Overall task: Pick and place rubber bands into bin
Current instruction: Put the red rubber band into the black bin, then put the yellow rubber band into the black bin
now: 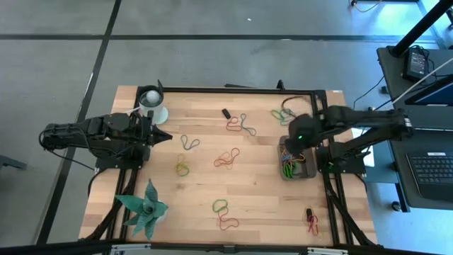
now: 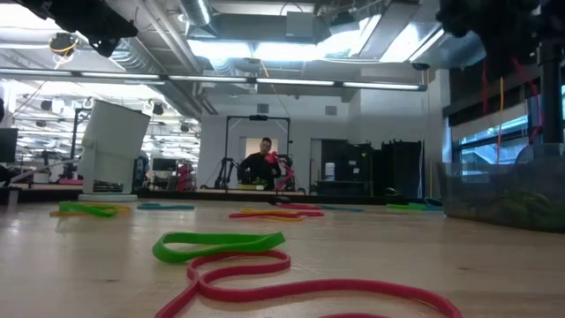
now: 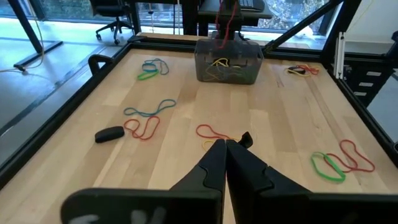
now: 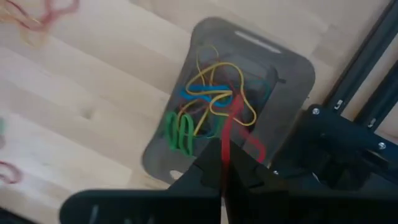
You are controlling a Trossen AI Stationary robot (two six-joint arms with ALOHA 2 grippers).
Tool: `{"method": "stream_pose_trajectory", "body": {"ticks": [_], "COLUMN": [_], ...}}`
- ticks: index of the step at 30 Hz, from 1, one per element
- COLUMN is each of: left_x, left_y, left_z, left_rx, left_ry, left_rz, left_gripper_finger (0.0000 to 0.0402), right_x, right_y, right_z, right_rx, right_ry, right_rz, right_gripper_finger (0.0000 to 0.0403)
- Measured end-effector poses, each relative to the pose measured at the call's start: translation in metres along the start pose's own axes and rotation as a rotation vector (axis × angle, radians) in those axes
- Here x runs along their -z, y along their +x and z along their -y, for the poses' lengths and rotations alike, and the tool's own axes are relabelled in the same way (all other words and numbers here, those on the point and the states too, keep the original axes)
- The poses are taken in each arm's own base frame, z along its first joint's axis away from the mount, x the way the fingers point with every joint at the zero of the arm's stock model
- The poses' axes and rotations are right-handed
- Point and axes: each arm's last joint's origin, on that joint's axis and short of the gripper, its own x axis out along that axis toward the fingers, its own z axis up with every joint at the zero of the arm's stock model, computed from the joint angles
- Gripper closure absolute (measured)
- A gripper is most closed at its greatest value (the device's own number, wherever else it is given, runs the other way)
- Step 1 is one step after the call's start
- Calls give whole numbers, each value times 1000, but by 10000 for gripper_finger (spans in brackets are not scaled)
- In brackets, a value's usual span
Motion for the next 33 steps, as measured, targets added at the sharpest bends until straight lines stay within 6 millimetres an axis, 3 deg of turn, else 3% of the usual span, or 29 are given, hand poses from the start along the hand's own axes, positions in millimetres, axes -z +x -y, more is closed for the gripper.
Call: {"method": "stream_pose_trajectory", "body": {"ticks": [4,9,16,23,33], "left_x": [0,0,0,0,-1], "left_y": [0,0,0,0,0], "left_z": [0,0,0,0,-2], "left_rx": [0,0,0,-1,-73], "left_ry": [0,1,3,2,2], "left_rz": [0,0,0,1,14], "left_gripper_finger": [394,393,393,393,393], "right_x": [5,13,23,23,19], "right_y": [37,85,131,143,120], "right_z": [-8,-3,8,5,2], "right_rx": [52,72,76,4,35], "right_ry": [-45,-48,8,45,32], "right_rz": [-71,-141,-161,-147,-155], "right_gripper_finger": [403,403,398,365,276]}}
